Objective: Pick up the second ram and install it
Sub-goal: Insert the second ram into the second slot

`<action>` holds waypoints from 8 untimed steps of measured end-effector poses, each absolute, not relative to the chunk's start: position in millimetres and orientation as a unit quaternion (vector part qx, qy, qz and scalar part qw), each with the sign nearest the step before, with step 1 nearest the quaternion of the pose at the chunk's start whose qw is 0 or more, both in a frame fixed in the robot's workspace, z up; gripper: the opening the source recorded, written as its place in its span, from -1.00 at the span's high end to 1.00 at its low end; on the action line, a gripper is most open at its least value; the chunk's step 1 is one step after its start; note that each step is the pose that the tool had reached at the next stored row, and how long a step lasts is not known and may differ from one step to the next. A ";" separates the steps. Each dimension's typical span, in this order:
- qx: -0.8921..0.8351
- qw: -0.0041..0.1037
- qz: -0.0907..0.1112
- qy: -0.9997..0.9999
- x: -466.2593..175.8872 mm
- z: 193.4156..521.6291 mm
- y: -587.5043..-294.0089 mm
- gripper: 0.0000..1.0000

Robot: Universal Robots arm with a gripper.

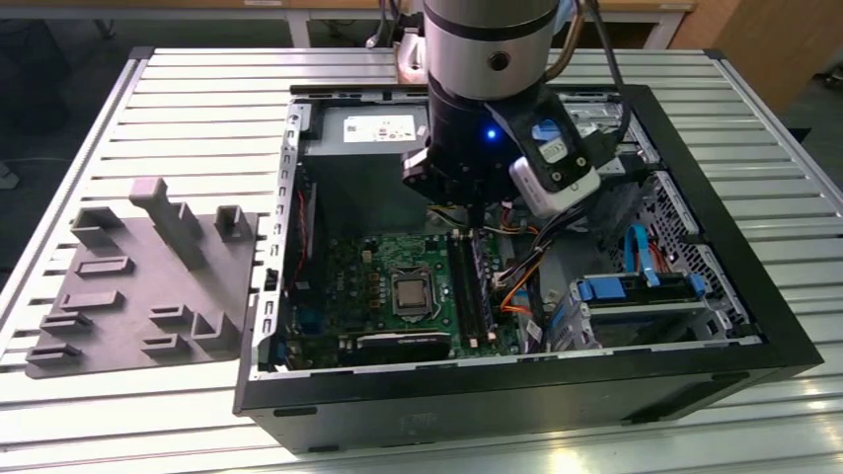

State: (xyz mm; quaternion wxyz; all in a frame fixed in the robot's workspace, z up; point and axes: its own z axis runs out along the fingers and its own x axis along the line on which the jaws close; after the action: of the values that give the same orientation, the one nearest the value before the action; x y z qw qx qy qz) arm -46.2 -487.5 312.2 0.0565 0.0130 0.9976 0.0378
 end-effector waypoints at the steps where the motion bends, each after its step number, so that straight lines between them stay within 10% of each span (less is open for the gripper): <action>1: 0.013 0.056 0.038 0.998 -46.1 311.7 -487.4 0.76; 8: 0.013 0.056 0.038 0.998 -46.2 308.1 -487.5 0.76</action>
State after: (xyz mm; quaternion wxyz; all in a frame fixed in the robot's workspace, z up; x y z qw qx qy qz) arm -46.2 -487.5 308.1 0.0565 0.0130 0.9976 0.0378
